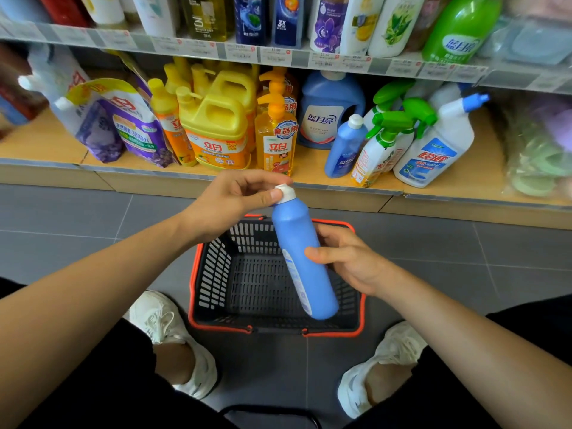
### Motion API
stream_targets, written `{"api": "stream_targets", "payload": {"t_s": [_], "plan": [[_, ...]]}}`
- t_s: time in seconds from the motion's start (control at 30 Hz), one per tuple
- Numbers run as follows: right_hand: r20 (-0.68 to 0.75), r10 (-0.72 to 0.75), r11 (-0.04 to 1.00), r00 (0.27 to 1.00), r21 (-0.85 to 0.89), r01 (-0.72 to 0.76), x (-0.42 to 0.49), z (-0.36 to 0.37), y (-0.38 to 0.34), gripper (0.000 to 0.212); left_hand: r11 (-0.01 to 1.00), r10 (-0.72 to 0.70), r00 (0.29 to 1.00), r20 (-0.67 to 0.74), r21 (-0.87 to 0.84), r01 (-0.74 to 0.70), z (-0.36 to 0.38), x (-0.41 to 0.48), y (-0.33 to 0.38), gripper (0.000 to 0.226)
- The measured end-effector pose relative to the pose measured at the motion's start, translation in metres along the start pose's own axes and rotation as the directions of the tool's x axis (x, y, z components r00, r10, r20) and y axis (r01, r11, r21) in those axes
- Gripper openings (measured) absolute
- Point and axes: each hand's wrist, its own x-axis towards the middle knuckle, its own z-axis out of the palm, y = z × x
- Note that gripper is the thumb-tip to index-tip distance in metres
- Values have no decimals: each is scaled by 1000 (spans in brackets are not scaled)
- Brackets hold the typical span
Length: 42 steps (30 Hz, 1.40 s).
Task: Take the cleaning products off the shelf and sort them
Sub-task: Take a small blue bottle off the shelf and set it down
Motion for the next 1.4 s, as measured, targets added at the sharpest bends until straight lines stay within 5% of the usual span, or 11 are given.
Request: {"api": "stream_targets", "payload": {"t_s": [0.1, 0.27, 0.47, 0.63, 0.8, 0.93, 1.07, 1.17, 1.23, 1.3, 1.4], "plan": [[-128, -86, 985, 988, -159, 65, 2, 4, -1, 40, 997, -76, 994, -82, -30, 74, 0, 3, -1, 25], [-180, -185, 932, 966, -343, 114, 0, 10, -4, 46, 971, 15, 996, -91, 239, 7, 2, 0, -6, 24], [-196, -78, 978, 978, -205, 37, -1, 11, -5, 44, 990, 3, 996, -87, 143, 9, 4, 0, -10, 25], [-349, 46, 997, 936, -49, -68, 0, 15, -11, 43, 995, -96, 995, -37, -28, 95, 18, -10, -14, 45], [-458, 125, 989, 880, 132, -72, 0, 16, -23, 54, 973, -136, 988, 78, 197, 118, 48, -38, -36, 63], [-502, 145, 981, 852, 183, -59, 0, 17, -24, 58, 915, -102, 994, 43, 396, 77, 56, -42, -42, 92], [-484, 132, 977, 865, 213, -30, -3, 8, -26, 51, 936, -42, 998, -57, 346, 59, 50, -36, -37, 77], [-583, 2, 998, 813, -43, -34, -4, 0, -25, 38, 965, -42, 993, -110, 253, 69, 38, -30, -30, 59], [-627, -281, 879, 726, -472, -67, -4, -8, -25, 38, 974, -62, 990, -126, 207, 87, 33, -27, -25, 47], [-409, -559, 570, 722, -821, -23, -4, -15, -30, 56, 971, -60, 993, -102, 223, 81, 30, -25, -20, 43], [21, -535, 59, 844, -996, 63, -4, -23, -39, 101, 958, -33, 999, -6, 285, 34, 27, -24, -11, 50]]}}
